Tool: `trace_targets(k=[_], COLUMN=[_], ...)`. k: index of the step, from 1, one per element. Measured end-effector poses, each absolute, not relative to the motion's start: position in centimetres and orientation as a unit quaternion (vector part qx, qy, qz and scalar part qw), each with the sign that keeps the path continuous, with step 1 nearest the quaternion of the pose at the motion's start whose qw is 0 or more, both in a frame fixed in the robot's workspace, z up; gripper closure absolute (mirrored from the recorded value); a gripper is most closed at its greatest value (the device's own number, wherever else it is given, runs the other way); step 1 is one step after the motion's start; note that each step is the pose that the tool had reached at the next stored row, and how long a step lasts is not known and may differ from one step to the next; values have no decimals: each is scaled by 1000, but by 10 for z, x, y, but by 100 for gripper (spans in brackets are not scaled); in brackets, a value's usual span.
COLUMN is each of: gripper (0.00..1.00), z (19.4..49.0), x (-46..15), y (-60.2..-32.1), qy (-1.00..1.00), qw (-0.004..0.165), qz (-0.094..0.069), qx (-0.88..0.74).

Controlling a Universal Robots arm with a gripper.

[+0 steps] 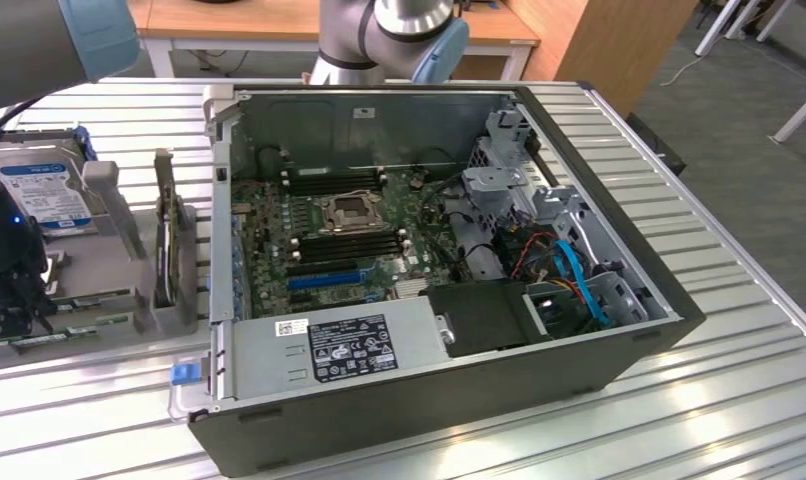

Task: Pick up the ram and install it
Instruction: 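Pick up the ram and move it above insertion slot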

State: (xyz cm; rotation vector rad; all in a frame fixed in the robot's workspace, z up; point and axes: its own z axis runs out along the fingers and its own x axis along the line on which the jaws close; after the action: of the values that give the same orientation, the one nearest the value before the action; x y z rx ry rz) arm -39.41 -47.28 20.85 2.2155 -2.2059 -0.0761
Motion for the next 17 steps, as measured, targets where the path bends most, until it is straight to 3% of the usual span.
trace_targets(k=[17], gripper=[71], z=[208], x=[-382], y=[-473], qy=[-705], qw=[7], qz=[-25], qx=[708])
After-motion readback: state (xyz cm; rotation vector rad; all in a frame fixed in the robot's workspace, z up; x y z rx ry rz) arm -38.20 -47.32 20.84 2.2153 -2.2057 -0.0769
